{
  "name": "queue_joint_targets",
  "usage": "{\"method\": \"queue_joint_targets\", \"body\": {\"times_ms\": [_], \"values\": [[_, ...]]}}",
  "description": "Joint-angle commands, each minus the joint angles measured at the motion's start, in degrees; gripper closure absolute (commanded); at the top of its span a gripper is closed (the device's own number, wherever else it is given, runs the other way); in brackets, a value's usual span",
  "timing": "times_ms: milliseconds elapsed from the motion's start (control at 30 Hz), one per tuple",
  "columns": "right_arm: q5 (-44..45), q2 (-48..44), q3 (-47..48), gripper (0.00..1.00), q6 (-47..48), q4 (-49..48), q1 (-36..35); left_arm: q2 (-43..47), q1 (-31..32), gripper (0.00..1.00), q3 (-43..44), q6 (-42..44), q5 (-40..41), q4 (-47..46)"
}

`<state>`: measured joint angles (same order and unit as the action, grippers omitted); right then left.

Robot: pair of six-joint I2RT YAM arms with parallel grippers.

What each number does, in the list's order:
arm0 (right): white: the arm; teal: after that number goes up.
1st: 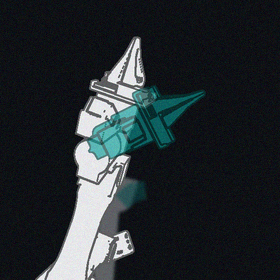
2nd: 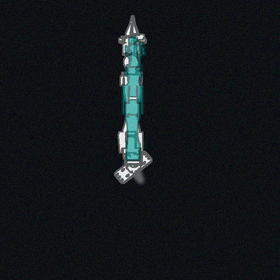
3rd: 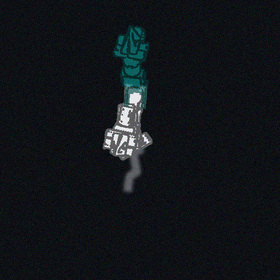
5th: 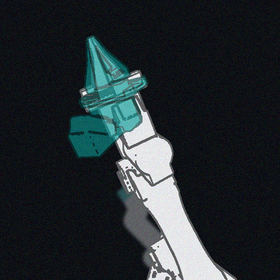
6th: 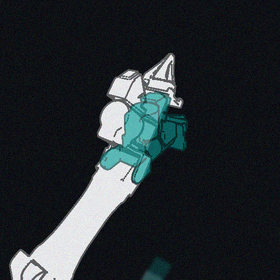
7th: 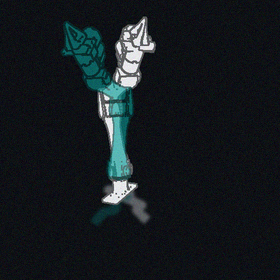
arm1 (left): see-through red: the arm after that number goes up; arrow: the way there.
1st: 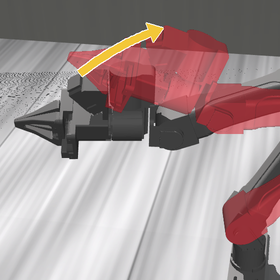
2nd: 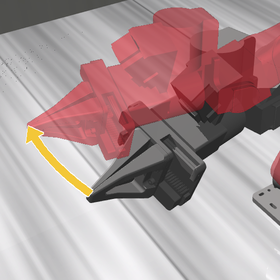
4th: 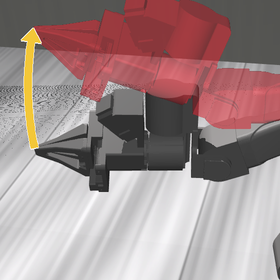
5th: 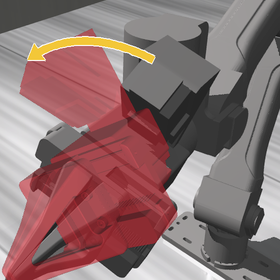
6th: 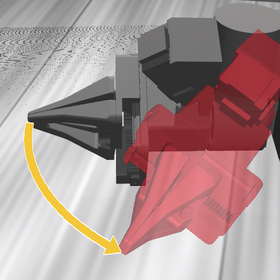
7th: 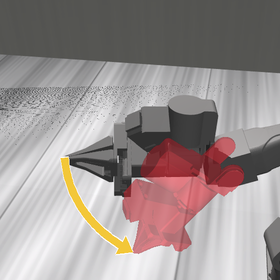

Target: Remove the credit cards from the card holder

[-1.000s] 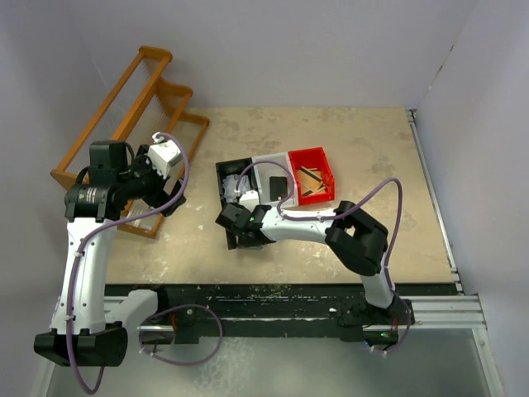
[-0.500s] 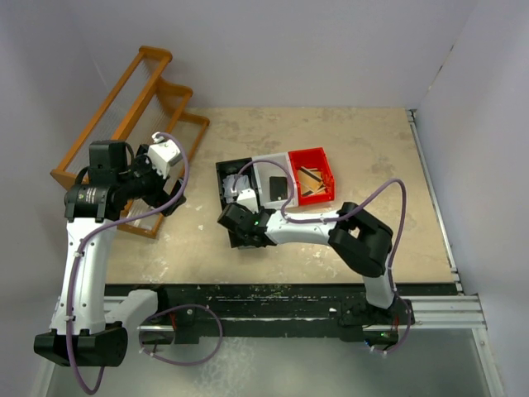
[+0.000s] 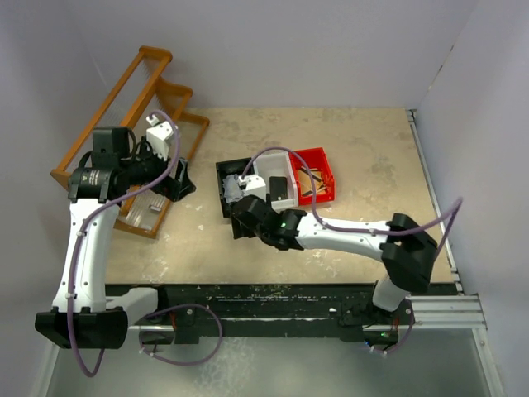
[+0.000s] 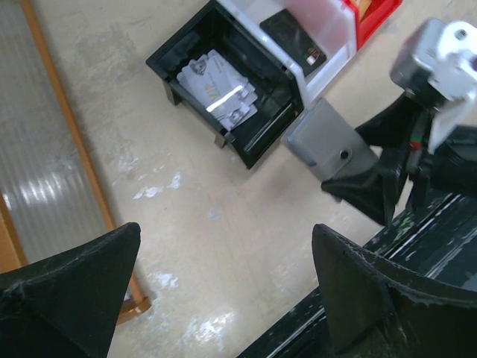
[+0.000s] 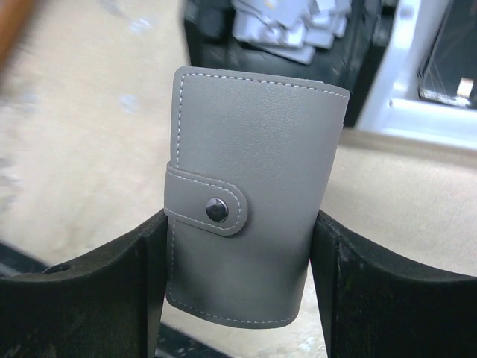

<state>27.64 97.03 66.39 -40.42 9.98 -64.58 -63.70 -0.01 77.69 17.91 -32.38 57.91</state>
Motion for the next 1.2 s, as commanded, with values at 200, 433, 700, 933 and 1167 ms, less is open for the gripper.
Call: {"method": "queue_joint_targets", "body": {"times_ms": [200, 433, 700, 933, 1167], "values": [[-3.97, -15.83, -0.75, 0.33, 9.02, -16.32, -2.3, -5.49, -0.98, 0.01, 9.83, -19.1, -13.16, 3.35], [-6.95, -17.17, 4.21, 0.34, 12.09, -16.56, -2.63, -3.99, -1.54, 0.01, 9.73, -22.27, -21.72, 3.54], [-6.01, -14.03, 11.66, 0.35, 15.36, -15.95, -4.29, -3.62, -1.57, 0.01, 6.93, -24.9, -24.94, 1.42], [-2.98, -11.09, 16.1, 0.35, 16.91, -14.71, -5.92, -3.73, -1.65, 0.01, 8.53, -25.46, -28.36, 1.68], [0.32, -9.38, 19.13, 0.33, 17.66, -13.67, -7.03, -4.47, -1.91, 0.42, 8.0, -23.84, -30.62, 3.51]]}}
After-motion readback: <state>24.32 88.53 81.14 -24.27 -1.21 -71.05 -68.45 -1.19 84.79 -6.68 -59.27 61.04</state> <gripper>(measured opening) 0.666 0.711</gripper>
